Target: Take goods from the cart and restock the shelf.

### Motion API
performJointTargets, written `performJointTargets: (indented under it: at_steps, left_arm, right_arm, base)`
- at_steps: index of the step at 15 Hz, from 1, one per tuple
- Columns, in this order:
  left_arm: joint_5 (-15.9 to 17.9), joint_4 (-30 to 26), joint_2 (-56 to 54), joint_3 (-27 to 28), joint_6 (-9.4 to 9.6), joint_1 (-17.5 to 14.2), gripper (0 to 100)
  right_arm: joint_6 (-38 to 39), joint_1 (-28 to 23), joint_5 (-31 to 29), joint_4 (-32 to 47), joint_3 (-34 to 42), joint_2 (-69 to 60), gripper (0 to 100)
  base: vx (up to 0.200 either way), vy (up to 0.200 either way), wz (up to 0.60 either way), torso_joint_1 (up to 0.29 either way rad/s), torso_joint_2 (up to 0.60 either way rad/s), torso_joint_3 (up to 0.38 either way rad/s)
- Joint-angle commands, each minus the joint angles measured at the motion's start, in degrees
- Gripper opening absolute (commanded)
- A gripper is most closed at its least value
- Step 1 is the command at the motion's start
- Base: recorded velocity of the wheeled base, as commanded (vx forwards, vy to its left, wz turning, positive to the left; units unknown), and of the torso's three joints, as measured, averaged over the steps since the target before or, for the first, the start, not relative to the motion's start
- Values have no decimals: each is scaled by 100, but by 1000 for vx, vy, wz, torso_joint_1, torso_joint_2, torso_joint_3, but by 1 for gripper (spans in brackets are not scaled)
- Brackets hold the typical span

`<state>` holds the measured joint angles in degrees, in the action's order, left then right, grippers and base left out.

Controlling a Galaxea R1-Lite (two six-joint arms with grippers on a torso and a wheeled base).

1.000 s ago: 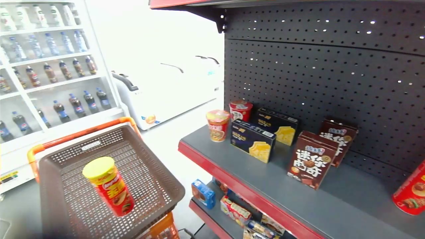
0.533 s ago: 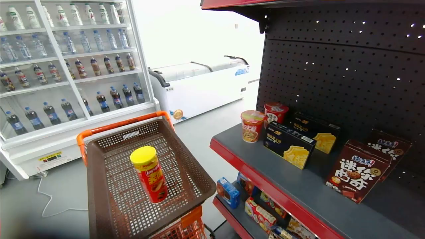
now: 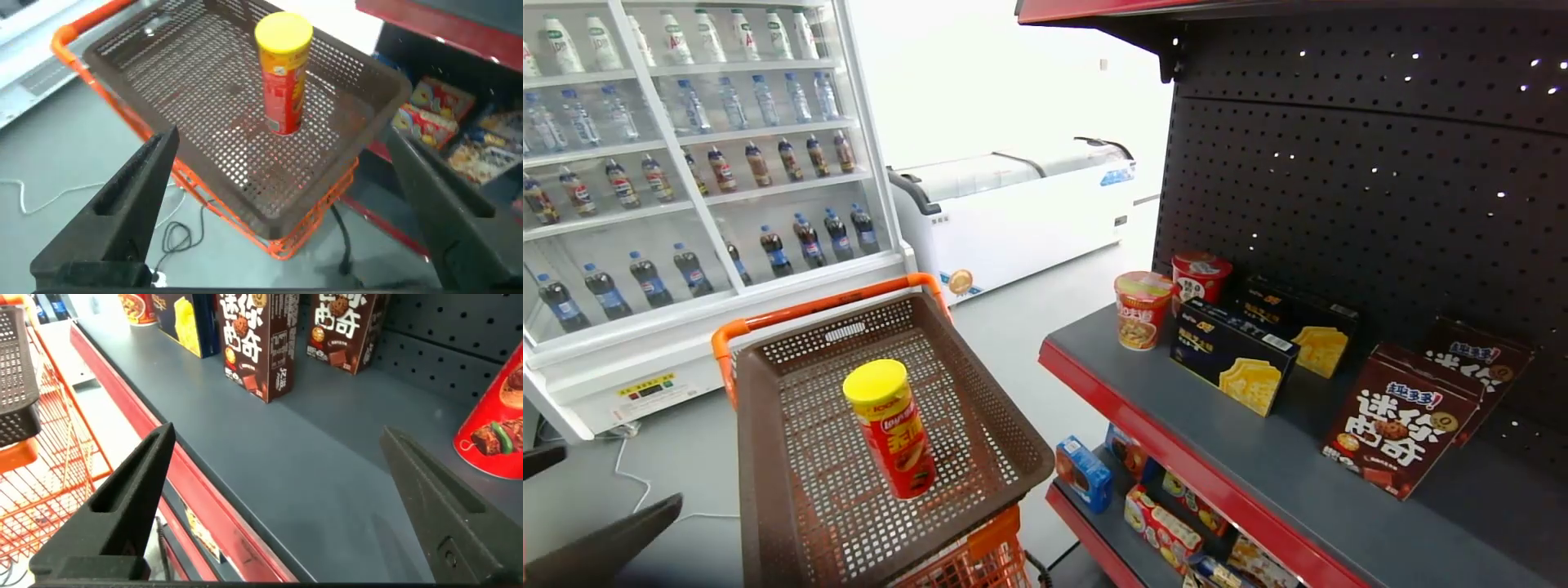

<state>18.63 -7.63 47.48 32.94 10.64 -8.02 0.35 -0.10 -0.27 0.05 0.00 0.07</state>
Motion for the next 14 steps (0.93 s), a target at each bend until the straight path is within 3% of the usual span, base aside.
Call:
performJointTargets:
  at_steps: [1,2,3,5,9,14]
  left_arm:
    - [1767,394,2283,398,1485,-1263,100]
    - [1873,508,2687,354,1801,-1263,100]
    - [1899,798,3048,310,1863,-1263,100]
    - [1899,1589,3689,143,1863,-1246,100]
    - [1899,2565,4612,-112,1889,-745,100]
    - [1881,3145,5201,-130,1845,-332,100]
  right_arm:
    - [0,1,0,4,0,1,100]
    - [0,1,0,4,0,1,100]
    - [0,1,0,-5,0,1,100]
    - [0,1,0,4,0,1,100]
    - [0,1,0,-5,0,1,100]
    - [0,1,0,4,0,1,100]
  base:
    - [0,0,0,0,0,0]
    - [0,0,0,0,0,0]
    - [0,0,0,0,0,0]
    - [0,0,0,0,0,0]
    - [0,0,0,0,0,0]
    - [0,0,0,0,0,0]
